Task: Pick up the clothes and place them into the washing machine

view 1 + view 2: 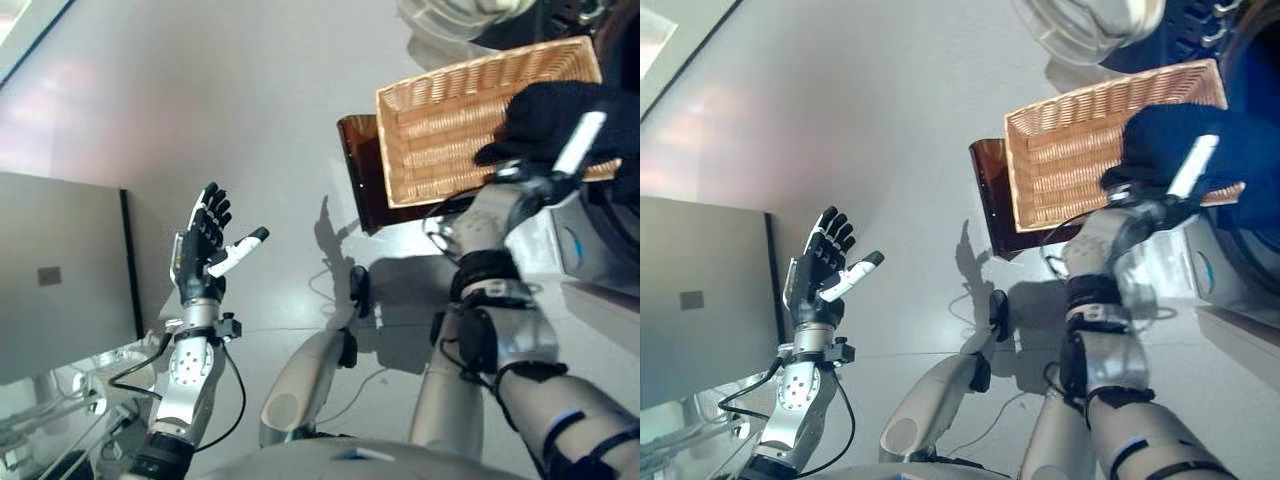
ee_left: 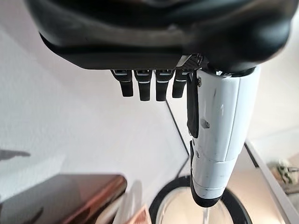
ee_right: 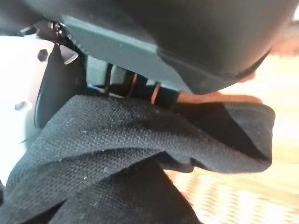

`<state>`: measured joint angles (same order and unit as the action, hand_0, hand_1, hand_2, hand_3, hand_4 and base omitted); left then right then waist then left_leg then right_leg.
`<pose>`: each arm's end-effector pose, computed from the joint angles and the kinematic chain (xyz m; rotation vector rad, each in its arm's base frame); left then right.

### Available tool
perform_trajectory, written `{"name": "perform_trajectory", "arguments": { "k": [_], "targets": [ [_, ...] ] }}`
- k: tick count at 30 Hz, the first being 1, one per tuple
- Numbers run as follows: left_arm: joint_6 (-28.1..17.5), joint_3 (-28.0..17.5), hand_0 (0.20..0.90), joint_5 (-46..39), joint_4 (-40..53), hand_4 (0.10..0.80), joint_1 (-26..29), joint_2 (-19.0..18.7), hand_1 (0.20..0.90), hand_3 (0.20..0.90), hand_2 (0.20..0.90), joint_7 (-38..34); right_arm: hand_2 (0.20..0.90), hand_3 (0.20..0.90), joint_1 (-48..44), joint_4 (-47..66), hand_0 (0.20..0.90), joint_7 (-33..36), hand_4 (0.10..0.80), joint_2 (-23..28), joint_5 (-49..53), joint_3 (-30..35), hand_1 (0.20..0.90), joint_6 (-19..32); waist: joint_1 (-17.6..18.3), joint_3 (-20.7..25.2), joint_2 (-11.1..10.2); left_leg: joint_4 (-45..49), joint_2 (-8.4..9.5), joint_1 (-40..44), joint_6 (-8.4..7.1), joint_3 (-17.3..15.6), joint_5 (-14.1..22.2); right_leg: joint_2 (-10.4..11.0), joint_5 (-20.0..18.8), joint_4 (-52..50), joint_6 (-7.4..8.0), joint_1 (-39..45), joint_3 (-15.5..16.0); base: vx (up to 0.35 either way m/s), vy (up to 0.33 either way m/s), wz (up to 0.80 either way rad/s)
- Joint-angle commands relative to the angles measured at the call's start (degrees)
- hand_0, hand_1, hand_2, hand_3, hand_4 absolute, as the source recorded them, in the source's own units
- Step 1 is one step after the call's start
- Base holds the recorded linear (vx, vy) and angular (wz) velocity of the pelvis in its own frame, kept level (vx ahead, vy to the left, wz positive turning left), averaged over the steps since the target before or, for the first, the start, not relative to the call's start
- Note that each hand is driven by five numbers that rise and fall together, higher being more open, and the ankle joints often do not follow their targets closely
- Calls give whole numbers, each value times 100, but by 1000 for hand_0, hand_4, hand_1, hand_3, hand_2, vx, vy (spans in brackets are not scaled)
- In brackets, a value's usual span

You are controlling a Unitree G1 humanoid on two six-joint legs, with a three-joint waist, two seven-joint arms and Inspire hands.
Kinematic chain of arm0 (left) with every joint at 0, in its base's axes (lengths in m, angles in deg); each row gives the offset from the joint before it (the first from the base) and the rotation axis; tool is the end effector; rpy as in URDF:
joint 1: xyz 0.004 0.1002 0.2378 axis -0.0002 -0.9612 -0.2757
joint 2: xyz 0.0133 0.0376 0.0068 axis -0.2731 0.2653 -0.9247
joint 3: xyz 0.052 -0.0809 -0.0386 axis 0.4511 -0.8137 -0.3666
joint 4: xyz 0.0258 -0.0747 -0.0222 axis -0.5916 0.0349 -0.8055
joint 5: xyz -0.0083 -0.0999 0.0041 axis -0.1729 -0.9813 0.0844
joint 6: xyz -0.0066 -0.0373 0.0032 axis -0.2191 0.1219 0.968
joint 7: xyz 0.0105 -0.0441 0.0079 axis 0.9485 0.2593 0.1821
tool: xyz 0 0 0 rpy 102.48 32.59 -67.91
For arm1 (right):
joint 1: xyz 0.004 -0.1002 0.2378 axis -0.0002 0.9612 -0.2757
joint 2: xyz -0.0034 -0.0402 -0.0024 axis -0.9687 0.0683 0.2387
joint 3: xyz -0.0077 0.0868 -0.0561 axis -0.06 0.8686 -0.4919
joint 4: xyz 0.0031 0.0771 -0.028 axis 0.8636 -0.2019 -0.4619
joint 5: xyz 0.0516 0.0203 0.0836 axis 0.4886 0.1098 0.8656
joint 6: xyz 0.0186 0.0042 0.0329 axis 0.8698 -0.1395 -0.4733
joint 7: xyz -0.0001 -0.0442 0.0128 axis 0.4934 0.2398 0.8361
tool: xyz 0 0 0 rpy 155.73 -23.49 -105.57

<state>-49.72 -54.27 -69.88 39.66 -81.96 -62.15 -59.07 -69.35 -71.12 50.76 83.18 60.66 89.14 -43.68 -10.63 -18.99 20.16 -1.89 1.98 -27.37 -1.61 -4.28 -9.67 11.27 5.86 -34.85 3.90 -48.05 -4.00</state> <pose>0.1675 0.1745 0.0245 -0.1301 -0.1763 0.1578 0.3324 -0.2621 0.1939 1.1635 -0.5882 -0.9854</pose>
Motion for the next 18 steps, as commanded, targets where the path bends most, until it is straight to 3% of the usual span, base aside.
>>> {"name": "perform_trajectory", "arguments": {
  "k": [1, 2, 3, 4, 6, 7, 18],
  "targets": [
    [-729, -155, 900, -115, 90, 800, 189, -316, 900, 900, 900, -78, 200, 200, -903, 207, 200, 252, 300, 1119, -976, -644, 200, 270, -96, 626, 69, 345, -93, 428, -434, 127, 598, 112, -477, 1805, 99, 1032, 92, 62, -8, 10],
    [-729, -183, 900, -77, 116, 800, 185, -437, 900, 900, 900, -72, 826, 826, -1252, -75, 826, 511, 747, 1836, -1303, -811, 826, 20, -114, 753, 135, 265, -91, 527, -460, 119, 592, 128, -373, 1755, 118, 1033, 102, 28, -14, 9],
    [-739, -189, 900, -59, 165, 800, 231, -463, 900, 900, 900, -84, 900, 900, -1555, -261, 900, 465, 800, 2237, -1353, -1067, 900, -130, -143, 781, 181, 261, -89, 517, -475, 100, 546, 130, -428, 1728, 121, 986, 83, 66, -10, 15],
    [-764, -214, 900, -43, 231, 800, 210, -497, 900, 900, 900, -95, 900, 900, -1783, -324, 900, 512, 800, 2616, -1473, -1304, 900, -231, -155, 825, 201, 247, -81, 548, -494, 102, 530, 157, -421, 1724, 133, 978, 73, 31, -14, 9],
    [-756, -224, 900, -38, 275, 800, 206, -510, 900, 900, 900, -99, 900, 900, -1889, -299, 900, 522, 800, 2792, -1462, -1398, 900, -213, -143, 850, 234, 228, -75, 565, -494, 104, 527, 162, -409, 1717, 139, 977, 70, 40, 3, -1],
    [-727, -269, 900, -24, 272, 800, 115, -529, 900, 900, 900, -177, 900, 900, -2032, -17, 900, 680, 800, 3118, -1652, -1568, 900, -170, -72, 960, 314, 144, -26, 671, -481, 82, 552, 182, -324, 1664, 176, 1022, 62, 0, 0, 0],
    [-684, -339, 900, -198, 4, 800, 92, -244, 900, 900, 900, -149, 900, 900, -1568, -81, 900, 668, 800, 2715, -1817, -1322, 900, -308, 65, 1034, 425, 457, 87, 620, -396, -67, 687, 254, -523, 1918, 172, 1209, -5, -4, 37, -3]
  ]
}}
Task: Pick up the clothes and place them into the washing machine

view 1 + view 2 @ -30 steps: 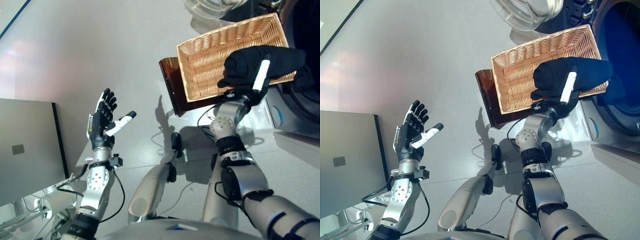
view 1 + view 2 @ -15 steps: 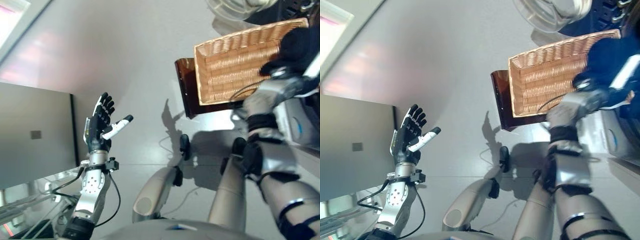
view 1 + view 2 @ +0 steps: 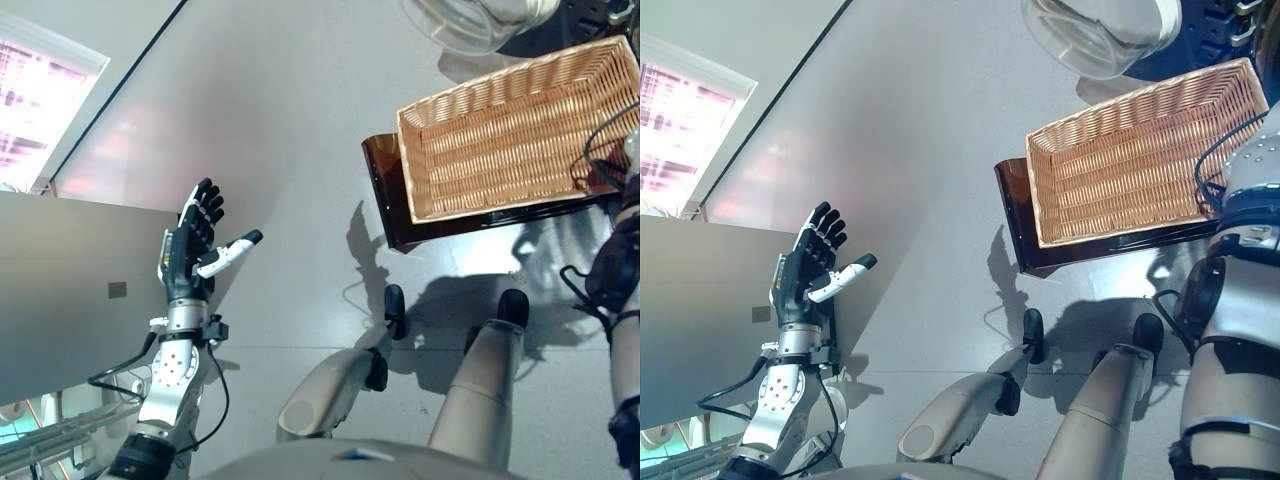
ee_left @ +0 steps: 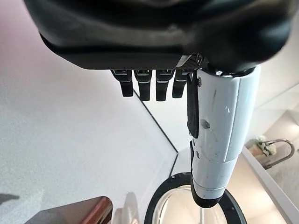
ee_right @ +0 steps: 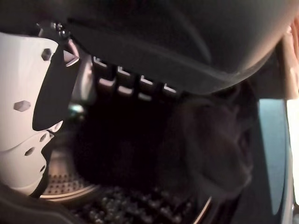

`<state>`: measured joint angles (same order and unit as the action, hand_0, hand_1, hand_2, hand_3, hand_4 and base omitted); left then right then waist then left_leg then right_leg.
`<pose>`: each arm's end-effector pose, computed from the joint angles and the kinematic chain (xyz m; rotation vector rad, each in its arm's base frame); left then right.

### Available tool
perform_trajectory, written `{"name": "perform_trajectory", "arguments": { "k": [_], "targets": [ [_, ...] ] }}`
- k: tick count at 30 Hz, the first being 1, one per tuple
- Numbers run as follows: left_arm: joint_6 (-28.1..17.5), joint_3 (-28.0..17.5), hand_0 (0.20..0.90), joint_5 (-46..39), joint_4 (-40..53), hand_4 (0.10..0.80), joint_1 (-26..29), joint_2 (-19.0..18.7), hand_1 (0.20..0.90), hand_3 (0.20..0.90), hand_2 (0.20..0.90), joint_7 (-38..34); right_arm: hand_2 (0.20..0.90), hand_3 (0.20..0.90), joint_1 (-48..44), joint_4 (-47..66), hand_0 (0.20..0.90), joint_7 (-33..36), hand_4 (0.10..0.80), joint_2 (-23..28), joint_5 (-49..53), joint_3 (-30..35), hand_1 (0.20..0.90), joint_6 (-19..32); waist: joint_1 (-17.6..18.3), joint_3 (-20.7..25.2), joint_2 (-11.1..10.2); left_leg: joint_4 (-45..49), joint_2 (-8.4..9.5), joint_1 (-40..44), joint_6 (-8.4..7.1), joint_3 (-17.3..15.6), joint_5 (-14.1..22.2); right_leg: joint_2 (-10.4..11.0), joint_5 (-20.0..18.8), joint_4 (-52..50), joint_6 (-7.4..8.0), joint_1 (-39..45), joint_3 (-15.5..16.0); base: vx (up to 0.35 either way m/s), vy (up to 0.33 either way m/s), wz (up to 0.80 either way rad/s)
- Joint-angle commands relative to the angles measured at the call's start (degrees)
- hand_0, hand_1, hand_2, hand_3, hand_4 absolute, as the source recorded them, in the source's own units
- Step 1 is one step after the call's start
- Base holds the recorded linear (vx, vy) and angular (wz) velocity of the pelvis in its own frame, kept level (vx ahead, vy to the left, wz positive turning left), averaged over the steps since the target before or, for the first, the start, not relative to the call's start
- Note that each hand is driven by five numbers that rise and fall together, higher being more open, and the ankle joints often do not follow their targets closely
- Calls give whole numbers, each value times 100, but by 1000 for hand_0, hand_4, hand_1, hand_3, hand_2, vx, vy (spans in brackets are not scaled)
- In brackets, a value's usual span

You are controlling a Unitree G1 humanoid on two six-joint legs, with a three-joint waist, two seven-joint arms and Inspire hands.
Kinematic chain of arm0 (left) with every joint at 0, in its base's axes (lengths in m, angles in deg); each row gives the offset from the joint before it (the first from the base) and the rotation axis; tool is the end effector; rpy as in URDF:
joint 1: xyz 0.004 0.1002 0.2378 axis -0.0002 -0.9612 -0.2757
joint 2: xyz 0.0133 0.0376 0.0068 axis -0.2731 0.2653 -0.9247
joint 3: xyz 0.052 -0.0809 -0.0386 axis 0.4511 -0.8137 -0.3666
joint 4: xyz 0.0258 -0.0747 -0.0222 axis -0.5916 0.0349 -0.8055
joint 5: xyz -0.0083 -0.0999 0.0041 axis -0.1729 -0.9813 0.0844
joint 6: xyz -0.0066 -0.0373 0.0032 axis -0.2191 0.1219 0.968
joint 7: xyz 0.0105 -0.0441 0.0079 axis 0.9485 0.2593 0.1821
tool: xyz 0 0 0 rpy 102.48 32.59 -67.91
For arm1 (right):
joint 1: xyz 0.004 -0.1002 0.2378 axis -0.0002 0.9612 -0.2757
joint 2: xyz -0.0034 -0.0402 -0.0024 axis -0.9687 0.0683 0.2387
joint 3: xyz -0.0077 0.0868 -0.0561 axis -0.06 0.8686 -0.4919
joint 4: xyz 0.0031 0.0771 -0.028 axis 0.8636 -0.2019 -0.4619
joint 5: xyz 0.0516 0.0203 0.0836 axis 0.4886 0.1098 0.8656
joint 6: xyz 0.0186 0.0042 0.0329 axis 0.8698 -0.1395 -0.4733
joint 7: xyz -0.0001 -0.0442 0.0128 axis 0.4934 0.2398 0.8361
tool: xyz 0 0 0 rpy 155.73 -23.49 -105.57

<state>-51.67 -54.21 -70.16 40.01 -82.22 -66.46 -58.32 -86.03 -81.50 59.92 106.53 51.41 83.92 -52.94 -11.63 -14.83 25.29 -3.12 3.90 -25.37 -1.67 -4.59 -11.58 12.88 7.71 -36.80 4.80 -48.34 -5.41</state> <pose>0.1661 0.1883 0.0289 -0.0682 -0.2121 0.1289 0.3033 -0.3362 0.3129 0.9064 -0.7923 -1.1495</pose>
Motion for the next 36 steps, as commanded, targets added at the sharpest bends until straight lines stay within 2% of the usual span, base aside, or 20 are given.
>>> {"name": "perform_trajectory", "arguments": {
  "k": [1, 12, 13, 16, 17, 19, 20, 21, 23, 28, 30, 31, 33, 34, 36],
  "targets": [
    [-488, -352, 900, -171, -30, 800, 110, 183, 900, 900, 900, -220, 900, 900, 122, 974, 900, -243, 800, 365, -898, -788, 900, 622, 170, 618, -93, 593, -106, 418, -388, -39, 886, 92, -712, 2117, 83, 1243, 134, -31, 29, -1],
    [-427, -491, 900, -248, -65, 800, -36, 259, 900, 900, 900, -88, 900, 900, 980, 586, 900, -705, 800, -461, -634, -668, 900, 390, 148, 544, -245, 669, -111, 389, -331, -98, 912, 60, -797, 2216, 34, 1369, 145, -18, 17, -2],
    [-380, -447, 900, -248, -188, 800, -32, 310, 900, 900, 900, -55, 900, 900, 1270, 467, 900, -827, 800, -828, -605, -716, 900, 298, 159, 501, -317, 694, -122, 369, -325, -105, 921, 33, -817, 2252, 22, 1404, 157, -19, -12, -3],
    [-356, -472, 900, -258, -303, 800, -52, 315, 900, 900, 900, -37, 900, 900, 1570, 378, 900, -916, 800, -1133, -636, -723, 900, 207, 177, 478, -407, 735, -143, 362, -317, -107, 935, 8, -844, 2278, 7, 1431, 162, -22, -12, -9],
    [-319, -490, 900, -243, -409, 800, -50, 364, 900, 900, 900, -11, 900, 900, 1850, 329, 900, -1025, 800, -1472, -592, -748, 900, 133, 188, 445, -461, 758, -164, 353, -307, -109, 951, -6, -853, 2293, -3, 1448, 172, -9, -5, -8],
    [-301, -526, 900, -210, -496, 800, -49, 342, 900, 900, 900, 5, 900, 900, 1985, 125, 900, -1056, 800, -1563, -654, -779, 900, 22, 200, 435, -517, 798, -166, 359, -308, -102, 974, -13, -852, 2296, -7, 1482, 176, -15, -8, -14],
    [-276, -544, 900, -222, -554, 800, -64, 384, 900, 900, 900, 41, 900, 900, 2154, 97, 900, -1191, 800, -1862, -547, -814, 900, -11, 191, 414, -562, 820, -184, 341, -301, -99, 982, -27, -873, 2323, -13, 1495, 184, -16, -9, -14],
    [-277, -554, 900, -228, -555, 800, -78, 373, 900, 900, 900, 48, 900, 900, 2170, 102, 900, -1198, 800, -1880, -543, -812, 900, -8, 198, 420, -573, 827, -186, 340, -302, -101, 986, -29, -875, 2329, -13, 1499, 183, -16, -2, -10],
    [-223, -609, 900, -271, -771, 800, -86, 440, 900, 900, 900, 105, 900, 900, 2456, -138, 900, -1383, 800, -2246, -485, -867, 900, -133, 194, 401, -667, 883, -203, 349, -293, -103, 1023, -43, -896, 2378, -17, 1579, 193, -4, -2, -3],
    [-185, -741, 900, -191, -969, 800, -81, 455, 900, 900, 900, 111, 900, 900, 2916, 81, 900, -1601, 800, -2532, -524, -1008, 900, -222, 245, 358, -841, 914, -233, 407, -289, -84, 1050, -59, -945, 2443, -12, 1690, 223, -2, -7, 2],
    [-131, -753, 900, -192, -1115, 800, -89, 497, 900, 900, 900, 130, 900, 900, 3185, 262, 900, -1679, 800, -2633, -622, -1100, 900, -263, 283, 341, -950, 924, -243, 452, -284, -82, 1064, -70, -969, 2485, -6, 1784, 241, 9, -31, 0],
    [-96, -792, 900, -154, -1393, 800, -58, 528, 900, 900, 900, 115, 900, 900, 3610, 563, 900, -1766, 800, -2672, -845, -1202, 900, -338, 355, 305, -1133, 929, -284, 568, -290, -61, 1086, -84, -983, 2543, 5, 1972, 303, 18, -58, 1],
    [-87, -784, 900, -146, -1557, 800, -49, 530, 900, 900, 900, 108, 900, 900, 3859, 764, 900, -1774, 800, -2744, -939, -1231, 900, -345, 400, 287, -1210, 906, -297, 672, -290, -47, 1087, -92, -1002, 2618, 8, 2129, 342, 50, -75, 5],
    [-1, -818, 900, -62, -1859, 800, -37, 550, 900, 900, 900, 102, 900, 900, 4449, 1077, 900, -1935, 800, -2823, -1197, -1285, 900, -445, 516, 271, -1431, 891, -342, 902, -291, -31, 1147, -120, -990, 2733, 29, 2456, 423, 105, -117, 3],
    [48, -875, 900, -65, -2436, 800, 39, 599, 900, 900, 900, 119, 900, 900, 5008, 1233, 900, -2060, 800, -2863, -1565, -1334, 900, -593, 614, 346, -1669, 838, -405, 1071, -299, -12, 1134, -128, -1086, 2960, 59, 2719, 486, 90, -127, 1]
  ]
}}
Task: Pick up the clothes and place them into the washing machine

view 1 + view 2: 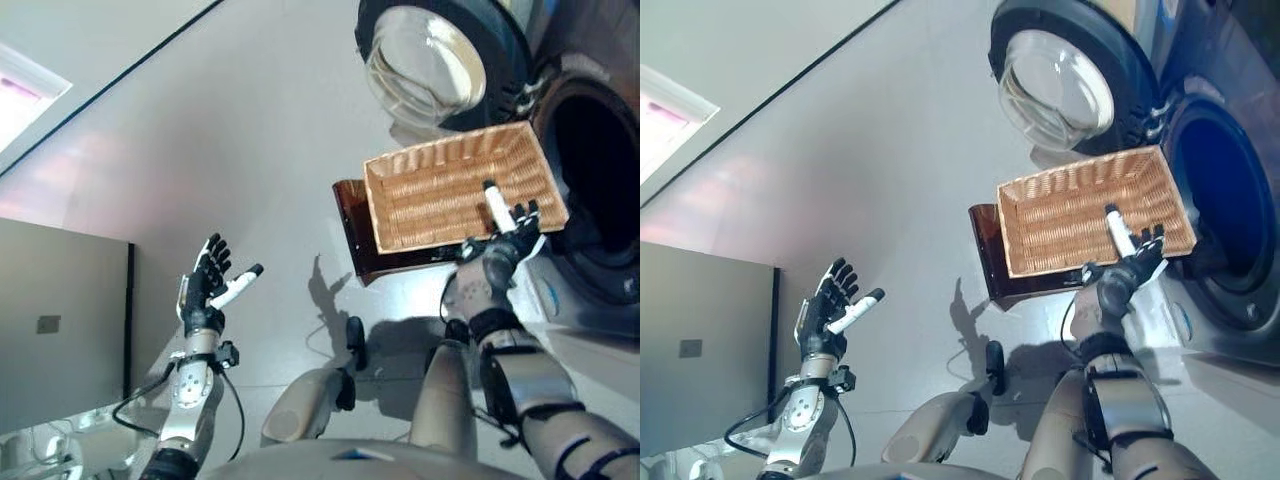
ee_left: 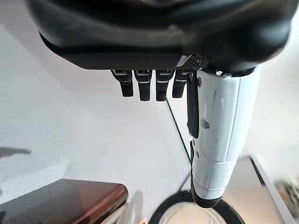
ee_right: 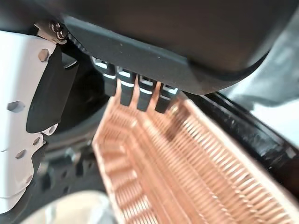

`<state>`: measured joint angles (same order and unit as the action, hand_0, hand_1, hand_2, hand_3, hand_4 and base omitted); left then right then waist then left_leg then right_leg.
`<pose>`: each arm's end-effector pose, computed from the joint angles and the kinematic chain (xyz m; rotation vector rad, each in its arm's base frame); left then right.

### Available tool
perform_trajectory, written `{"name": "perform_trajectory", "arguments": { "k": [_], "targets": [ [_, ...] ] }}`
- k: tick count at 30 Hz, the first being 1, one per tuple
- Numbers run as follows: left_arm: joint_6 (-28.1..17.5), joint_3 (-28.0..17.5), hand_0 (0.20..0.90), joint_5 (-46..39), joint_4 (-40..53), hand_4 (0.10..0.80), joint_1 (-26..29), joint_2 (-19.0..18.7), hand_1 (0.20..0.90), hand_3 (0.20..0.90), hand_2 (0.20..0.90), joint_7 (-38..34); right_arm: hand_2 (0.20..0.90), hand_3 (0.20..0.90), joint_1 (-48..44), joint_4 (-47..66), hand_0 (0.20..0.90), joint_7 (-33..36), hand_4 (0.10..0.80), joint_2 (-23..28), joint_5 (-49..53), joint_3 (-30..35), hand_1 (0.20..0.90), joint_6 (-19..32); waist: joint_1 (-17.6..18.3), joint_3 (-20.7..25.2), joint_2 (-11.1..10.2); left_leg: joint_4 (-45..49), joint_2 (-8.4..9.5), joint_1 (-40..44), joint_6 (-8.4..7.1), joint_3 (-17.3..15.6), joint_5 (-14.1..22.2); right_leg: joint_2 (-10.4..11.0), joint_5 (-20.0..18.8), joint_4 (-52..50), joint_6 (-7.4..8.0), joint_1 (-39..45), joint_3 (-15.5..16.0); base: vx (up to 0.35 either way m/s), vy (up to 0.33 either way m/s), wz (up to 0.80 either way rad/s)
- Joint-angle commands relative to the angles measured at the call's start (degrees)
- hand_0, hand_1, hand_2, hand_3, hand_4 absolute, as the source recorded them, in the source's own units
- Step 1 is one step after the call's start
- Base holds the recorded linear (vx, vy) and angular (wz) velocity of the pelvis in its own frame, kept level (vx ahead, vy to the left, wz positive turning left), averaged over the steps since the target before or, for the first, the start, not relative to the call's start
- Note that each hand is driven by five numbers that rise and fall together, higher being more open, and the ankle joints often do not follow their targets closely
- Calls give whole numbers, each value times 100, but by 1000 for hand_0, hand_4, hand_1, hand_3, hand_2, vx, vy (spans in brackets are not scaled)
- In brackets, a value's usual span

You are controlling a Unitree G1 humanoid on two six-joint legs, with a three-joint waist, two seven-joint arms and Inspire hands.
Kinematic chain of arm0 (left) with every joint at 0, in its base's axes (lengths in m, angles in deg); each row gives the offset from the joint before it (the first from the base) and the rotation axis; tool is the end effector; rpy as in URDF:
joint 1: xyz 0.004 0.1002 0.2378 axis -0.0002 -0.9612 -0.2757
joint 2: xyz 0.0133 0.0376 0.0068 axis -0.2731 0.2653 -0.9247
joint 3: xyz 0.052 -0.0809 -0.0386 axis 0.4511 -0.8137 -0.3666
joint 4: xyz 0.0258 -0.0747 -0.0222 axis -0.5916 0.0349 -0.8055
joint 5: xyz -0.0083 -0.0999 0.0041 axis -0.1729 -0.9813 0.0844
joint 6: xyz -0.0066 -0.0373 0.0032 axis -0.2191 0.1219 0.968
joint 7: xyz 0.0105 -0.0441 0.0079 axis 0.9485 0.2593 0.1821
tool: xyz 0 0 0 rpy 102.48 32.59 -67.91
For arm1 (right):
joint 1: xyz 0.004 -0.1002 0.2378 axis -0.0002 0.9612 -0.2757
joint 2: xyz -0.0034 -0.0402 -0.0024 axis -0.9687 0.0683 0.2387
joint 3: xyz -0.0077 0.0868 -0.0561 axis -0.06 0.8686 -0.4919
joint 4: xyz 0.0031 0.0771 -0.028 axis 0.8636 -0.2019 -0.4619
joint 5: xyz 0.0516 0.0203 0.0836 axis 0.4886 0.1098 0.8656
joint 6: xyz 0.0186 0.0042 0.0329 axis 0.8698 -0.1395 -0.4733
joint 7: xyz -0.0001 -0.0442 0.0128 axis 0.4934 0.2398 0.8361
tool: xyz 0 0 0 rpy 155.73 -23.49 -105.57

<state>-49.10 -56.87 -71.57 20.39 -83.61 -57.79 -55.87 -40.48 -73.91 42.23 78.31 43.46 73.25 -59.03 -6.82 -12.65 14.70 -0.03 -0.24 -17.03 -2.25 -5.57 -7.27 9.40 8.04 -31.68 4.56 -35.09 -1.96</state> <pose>0.1419 0.1838 -0.0353 -0.1263 0.1631 0.2677 0.2668 -0.2368 0.0183 0.4286 0.0954 -0.7999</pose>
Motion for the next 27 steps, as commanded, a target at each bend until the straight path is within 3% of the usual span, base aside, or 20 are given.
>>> {"name": "perform_trajectory", "arguments": {
  "k": [1, 5, 11, 20, 27],
  "targets": [
    [-198, -619, 900, 127, -778, 800, 249, -270, 900, 900, 900, -136, 900, 900, 716, 424, 900, -337, 800, -95, -824, -174, 900, -24, 194, 174, -724, 498, -28, 344, -246, 94, 714, 229, -1150, 2551, 101, 1544, 194, 61, -105, 0],
    [-166, -780, 900, 218, -1492, 800, 309, -373, 900, 900, 900, -59, 900, 900, 1721, 562, 900, -492, 800, -186, -1814, -211, 900, -351, 364, 452, -1120, 303, -100, 786, -225, 76, 729, 208, -1303, 2939, 164, 2037, 344, 90, -64, -8],
    [166, -679, 900, 517, -3562, 800, 709, -336, 900, 900, 900, 91, 900, 900, 2443, -665, 900, -589, 800, -230, -3566, -380, 900, -926, 492, 911, -1435, 60, -152, 1420, -192, 39, 765, 154, -1426, 3265, 259, 2624, 481, 33, 7, -10],
    [911, -359, 900, 1658, -5028, 800, 860, -58, 900, 900, 900, 364, 900, 900, 2639, -2514, 900, -753, 800, -438, -5992, -1316, 900, -1811, 539, 1378, -1601, -228, -158, 2118, -93, 110, 842, 106, -1251, 3212, 305, 3294, 592, 28, 23, 7],
    [1088, -283, 900, 1987, -5126, 800, 771, 80, 900, 900, 900, 614, 900, 900, 2749, -3062, 900, -874, 800, -393, -5754, -837, 900, -1951, 596, 1580, -1561, -276, -106, 2399, -26, 117, 955, 140, -1202, 3203, 333, 3550, 583, 47, 40, 4]
  ]
}}
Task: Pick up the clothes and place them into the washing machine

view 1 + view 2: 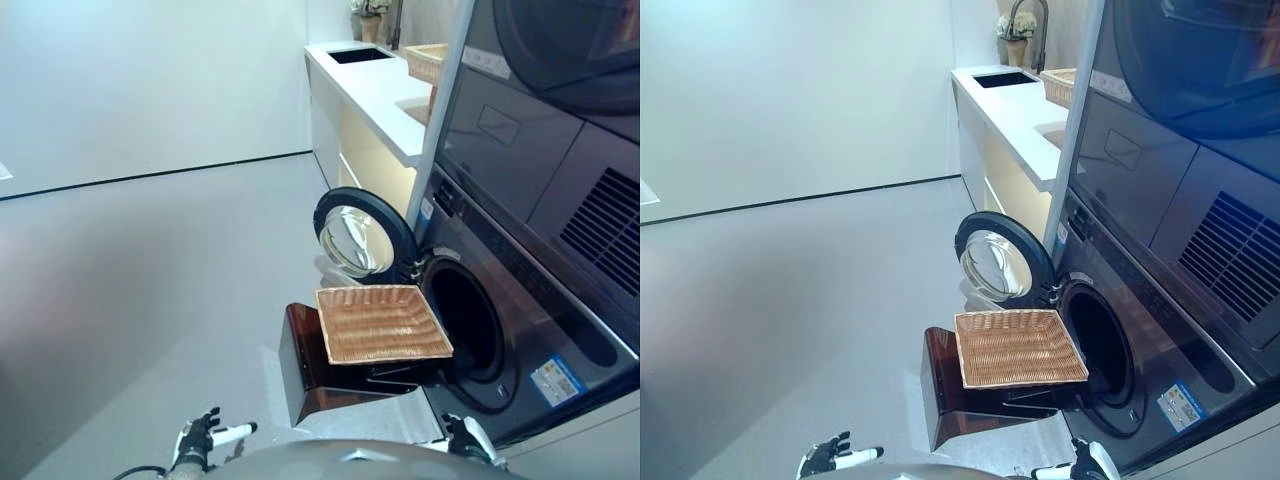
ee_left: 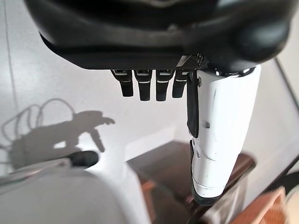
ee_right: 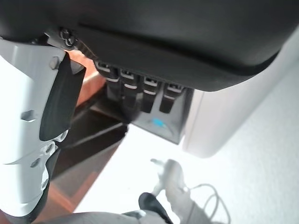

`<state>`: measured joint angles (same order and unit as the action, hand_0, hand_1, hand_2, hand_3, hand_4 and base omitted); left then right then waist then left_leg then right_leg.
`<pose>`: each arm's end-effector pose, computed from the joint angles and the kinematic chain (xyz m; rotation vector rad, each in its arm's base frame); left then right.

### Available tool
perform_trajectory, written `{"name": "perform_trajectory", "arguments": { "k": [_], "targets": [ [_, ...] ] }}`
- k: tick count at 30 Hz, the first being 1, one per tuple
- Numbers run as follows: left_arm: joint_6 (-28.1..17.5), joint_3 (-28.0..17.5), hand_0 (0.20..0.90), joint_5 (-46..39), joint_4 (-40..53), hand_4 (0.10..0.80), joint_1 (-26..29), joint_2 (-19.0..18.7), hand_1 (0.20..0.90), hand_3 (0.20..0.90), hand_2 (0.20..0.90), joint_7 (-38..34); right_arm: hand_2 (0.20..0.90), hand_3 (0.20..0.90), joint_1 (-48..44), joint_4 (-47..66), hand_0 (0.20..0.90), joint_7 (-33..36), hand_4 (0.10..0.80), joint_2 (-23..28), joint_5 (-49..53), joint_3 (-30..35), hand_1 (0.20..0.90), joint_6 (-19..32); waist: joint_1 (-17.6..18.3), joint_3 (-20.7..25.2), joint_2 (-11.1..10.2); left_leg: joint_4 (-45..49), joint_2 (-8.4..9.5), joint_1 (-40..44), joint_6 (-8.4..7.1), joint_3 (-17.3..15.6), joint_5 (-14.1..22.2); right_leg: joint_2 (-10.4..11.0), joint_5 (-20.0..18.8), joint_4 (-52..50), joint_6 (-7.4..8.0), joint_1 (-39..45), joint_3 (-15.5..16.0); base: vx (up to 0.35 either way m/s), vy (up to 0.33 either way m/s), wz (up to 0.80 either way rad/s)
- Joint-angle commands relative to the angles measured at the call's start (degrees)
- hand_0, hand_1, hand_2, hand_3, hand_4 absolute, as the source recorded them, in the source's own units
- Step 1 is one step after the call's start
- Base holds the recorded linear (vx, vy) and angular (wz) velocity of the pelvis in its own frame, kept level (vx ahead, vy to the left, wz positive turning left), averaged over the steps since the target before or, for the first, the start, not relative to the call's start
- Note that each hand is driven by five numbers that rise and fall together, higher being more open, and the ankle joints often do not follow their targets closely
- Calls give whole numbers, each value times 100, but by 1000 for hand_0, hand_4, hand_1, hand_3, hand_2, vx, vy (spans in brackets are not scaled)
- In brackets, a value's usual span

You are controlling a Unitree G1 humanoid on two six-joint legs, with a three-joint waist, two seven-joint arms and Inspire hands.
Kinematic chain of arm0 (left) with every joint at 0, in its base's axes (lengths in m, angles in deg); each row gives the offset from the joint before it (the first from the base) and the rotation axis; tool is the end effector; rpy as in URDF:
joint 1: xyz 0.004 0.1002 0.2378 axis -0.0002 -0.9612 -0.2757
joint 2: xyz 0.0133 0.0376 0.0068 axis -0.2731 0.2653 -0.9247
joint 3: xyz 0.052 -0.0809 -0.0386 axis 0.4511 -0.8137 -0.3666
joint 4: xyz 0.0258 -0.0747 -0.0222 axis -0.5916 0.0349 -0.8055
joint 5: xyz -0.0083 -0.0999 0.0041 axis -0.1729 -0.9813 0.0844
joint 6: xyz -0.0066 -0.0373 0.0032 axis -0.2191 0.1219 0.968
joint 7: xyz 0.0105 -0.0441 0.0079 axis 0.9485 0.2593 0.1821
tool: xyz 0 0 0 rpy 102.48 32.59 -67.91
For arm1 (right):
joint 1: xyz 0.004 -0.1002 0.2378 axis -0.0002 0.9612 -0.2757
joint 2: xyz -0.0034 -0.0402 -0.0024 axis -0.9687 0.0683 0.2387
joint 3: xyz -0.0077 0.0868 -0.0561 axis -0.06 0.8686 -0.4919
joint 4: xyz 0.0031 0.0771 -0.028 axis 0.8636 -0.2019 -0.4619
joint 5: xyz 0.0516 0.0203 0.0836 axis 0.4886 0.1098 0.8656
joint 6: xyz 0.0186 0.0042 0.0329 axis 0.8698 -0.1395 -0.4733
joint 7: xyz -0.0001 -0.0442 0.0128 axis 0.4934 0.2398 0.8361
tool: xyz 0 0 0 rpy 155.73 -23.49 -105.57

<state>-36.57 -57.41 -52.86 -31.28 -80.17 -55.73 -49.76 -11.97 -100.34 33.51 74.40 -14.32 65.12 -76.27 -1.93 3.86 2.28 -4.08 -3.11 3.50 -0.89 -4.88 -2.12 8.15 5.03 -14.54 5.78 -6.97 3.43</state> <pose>0.0279 0.2014 -0.1247 0.2479 1.1819 0.1061 0.0325 -0.2319 -0.1204 -0.6467 1.2546 -0.1420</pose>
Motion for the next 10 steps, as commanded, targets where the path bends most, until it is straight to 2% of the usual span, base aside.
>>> {"name": "perform_trajectory", "arguments": {
  "k": [1, 10],
  "targets": [
    [-164, -229, 900, 117, 42, 800, 426, -125, 900, 900, 900, 3, 900, 900, -103, -420, 900, -2, 800, 0, 24, -23, 900, -226, 106, -77, -318, 127, 180, 353, -162, 49, 441, 264, -901, 1491, 211, 746, 45, 45, 23, -1],
    [-115, -86, 900, 63, 351, 800, 370, 35, 900, 900, 900, 14, 900, 900, -379, -476, 900, -33, 800, 91, 216, -30, 900, -267, 67, -26, -255, 125, 188, 431, -135, 77, 475, 276, -890, 1522, 217, 838, 45, 2, 1, 0]
  ]
}}
